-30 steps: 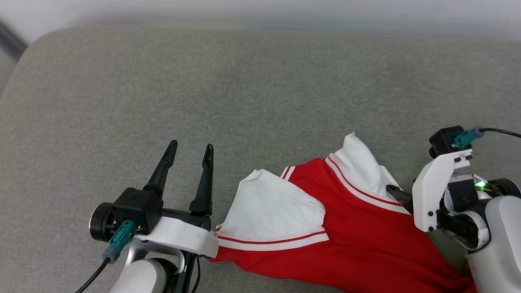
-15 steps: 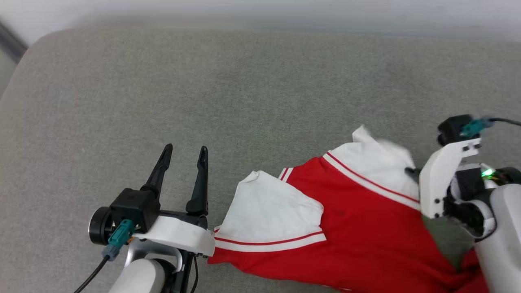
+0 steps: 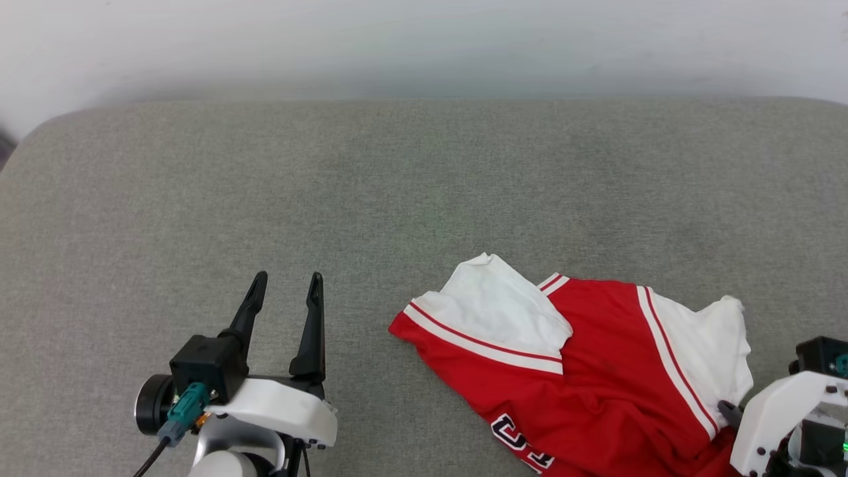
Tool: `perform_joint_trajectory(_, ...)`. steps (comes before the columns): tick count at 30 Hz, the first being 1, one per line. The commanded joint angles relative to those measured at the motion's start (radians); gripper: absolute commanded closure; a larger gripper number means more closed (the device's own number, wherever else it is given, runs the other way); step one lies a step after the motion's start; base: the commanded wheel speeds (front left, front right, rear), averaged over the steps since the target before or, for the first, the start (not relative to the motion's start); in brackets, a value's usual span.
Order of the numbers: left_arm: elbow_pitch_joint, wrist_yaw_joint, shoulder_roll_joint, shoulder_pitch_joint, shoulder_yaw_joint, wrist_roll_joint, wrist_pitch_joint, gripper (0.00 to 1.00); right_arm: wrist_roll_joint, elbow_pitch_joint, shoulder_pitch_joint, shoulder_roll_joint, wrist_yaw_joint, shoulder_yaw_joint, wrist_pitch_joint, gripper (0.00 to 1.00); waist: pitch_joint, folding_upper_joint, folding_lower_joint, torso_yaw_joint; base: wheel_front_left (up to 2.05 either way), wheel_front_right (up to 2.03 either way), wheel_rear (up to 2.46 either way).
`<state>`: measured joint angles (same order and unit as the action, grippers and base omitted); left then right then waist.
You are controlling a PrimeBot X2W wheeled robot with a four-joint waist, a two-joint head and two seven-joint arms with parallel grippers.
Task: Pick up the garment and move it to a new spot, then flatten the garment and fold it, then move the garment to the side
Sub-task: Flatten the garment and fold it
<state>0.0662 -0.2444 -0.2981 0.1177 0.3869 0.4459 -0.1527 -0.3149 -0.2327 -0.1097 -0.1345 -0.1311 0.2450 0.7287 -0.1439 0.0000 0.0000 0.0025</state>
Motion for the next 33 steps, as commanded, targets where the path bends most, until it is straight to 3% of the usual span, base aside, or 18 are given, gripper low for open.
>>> perform_joint_trajectory(1,-0.001,-0.005,-0.003,-0.014,-0.003,0.006,0.003,0.0,0.016,0.013,0.012,0.01,0.001,0.007,-0.017,0.0,0.008,0.0,0.0,-0.008,0.0,0.0,0.0)
perform_joint_trajectory(9,-0.007,-0.026,-0.022,-0.063,-0.018,0.021,0.013,0.0,0.06,0.118,0.077,0.073,0.001,0.067,-0.313,0.0,0.056,0.0,0.0,-0.026,0.0,0.0,0.0)
perform_joint_trajectory(15,0.0,-0.037,-0.036,-0.091,-0.026,0.029,0.027,0.0,0.099,0.227,0.113,0.084,0.001,0.028,-0.514,0.0,0.095,0.0,0.0,-0.031,0.0,0.0,0.0)
perform_joint_trajectory(20,0.013,-0.047,-0.06,-0.083,-0.029,0.019,0.054,0.0,0.118,0.323,0.147,0.084,0.001,-0.047,-0.566,0.0,0.11,0.0,0.0,-0.043,0.0,0.0,0.0)
perform_joint_trajectory(25,0.01,-0.022,-0.088,-0.016,-0.02,0.02,0.117,0.0,0.108,0.417,0.189,0.085,0.001,-0.112,-0.575,0.0,0.099,0.0,0.0,-0.072,0.0,0.0,0.0)
perform_joint_trajectory(33,-0.058,0.092,-0.099,0.252,0.031,0.053,0.291,0.0,0.094,0.514,0.151,0.085,0.001,-0.186,-0.581,0.0,-0.018,0.0,0.0,-0.147,0.0,0.0,0.0)
